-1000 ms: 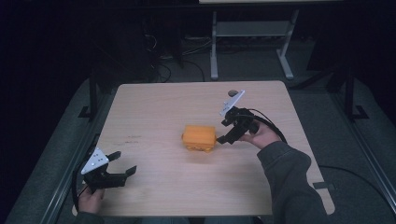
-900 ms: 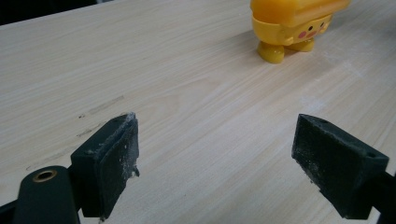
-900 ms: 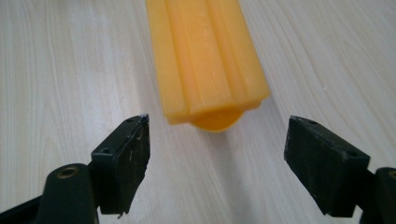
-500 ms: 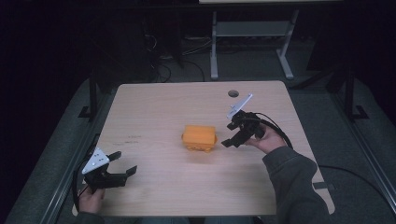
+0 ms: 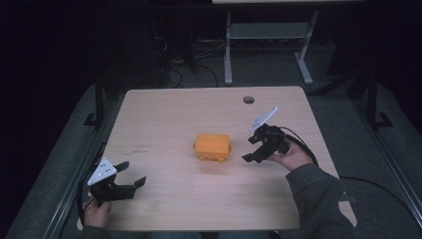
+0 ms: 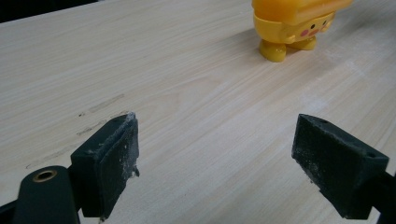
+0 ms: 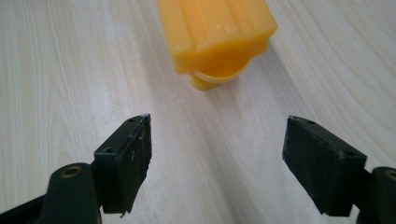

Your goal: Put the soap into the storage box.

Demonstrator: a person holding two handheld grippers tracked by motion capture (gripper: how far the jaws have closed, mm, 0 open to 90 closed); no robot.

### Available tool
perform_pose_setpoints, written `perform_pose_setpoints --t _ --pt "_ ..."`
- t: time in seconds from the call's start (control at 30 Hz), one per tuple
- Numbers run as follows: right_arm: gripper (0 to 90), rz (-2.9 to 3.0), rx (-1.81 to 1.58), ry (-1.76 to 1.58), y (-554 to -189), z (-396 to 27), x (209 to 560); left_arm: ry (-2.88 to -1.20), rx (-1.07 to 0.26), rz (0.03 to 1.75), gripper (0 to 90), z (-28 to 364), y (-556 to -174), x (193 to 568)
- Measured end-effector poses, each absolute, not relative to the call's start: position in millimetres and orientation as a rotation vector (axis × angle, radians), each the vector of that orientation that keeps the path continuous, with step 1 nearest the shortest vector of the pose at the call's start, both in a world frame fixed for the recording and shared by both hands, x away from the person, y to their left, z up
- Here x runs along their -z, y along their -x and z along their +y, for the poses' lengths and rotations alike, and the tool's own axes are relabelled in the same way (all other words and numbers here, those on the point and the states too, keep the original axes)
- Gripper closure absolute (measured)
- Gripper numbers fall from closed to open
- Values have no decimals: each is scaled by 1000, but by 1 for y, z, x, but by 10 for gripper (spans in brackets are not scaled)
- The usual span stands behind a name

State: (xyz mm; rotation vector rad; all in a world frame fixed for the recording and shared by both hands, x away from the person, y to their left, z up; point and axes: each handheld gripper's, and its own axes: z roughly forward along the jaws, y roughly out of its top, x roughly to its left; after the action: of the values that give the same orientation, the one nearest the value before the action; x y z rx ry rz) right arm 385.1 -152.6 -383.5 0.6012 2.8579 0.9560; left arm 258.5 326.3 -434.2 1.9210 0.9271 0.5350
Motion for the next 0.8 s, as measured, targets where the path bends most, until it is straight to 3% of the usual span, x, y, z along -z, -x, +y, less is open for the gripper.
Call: perform_pose_setpoints --t 0.8 --pt "233 2842 -963 -708 -362 -183 398 -1937 -526 930 143 324 -259 436"
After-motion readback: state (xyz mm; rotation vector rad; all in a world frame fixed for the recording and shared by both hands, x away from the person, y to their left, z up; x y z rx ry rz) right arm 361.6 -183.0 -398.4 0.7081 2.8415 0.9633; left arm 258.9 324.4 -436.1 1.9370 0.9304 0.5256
